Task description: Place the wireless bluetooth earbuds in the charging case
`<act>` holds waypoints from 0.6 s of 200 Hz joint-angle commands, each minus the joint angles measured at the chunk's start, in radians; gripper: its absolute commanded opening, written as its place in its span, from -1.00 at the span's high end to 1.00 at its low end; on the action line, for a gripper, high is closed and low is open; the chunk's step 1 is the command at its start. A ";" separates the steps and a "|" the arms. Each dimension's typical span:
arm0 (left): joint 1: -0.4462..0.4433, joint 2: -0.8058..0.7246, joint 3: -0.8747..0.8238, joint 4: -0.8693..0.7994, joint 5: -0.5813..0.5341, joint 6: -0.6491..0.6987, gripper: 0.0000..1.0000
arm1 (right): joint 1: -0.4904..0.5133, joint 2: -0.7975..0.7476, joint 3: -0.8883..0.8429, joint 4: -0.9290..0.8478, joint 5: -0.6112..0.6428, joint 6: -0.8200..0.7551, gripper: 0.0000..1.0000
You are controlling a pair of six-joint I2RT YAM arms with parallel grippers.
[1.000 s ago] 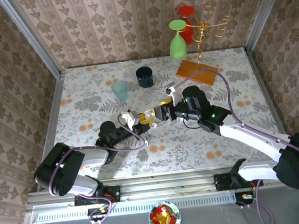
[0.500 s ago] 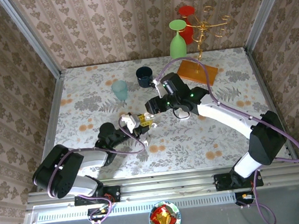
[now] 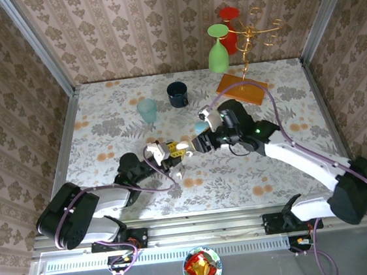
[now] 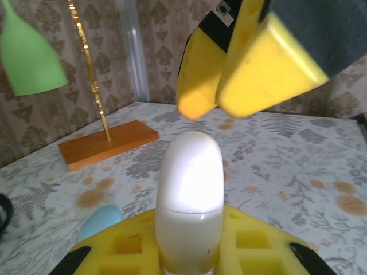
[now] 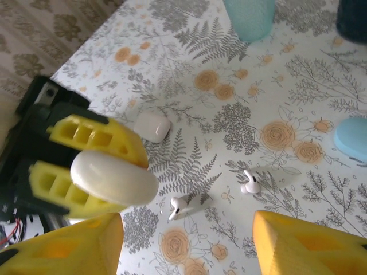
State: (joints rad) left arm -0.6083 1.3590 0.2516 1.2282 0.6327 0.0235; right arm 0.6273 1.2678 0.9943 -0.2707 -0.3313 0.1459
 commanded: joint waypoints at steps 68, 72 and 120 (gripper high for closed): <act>0.023 -0.021 0.085 0.050 0.452 -0.142 0.96 | 0.011 -0.132 -0.081 0.062 -0.309 -0.550 -0.30; 0.021 -0.023 0.088 0.049 0.450 -0.149 0.96 | 0.013 -0.124 -0.074 0.054 -0.316 -0.558 -0.29; 0.010 -0.037 0.105 0.050 0.424 -0.190 0.94 | 0.035 -0.057 -0.054 0.104 -0.336 -0.555 -0.08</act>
State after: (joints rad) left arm -0.5888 1.3430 0.3294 1.2373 1.0260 -0.1219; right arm 0.6533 1.1862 0.9096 -0.1844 -0.6147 -0.3759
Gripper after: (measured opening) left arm 0.203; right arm 0.578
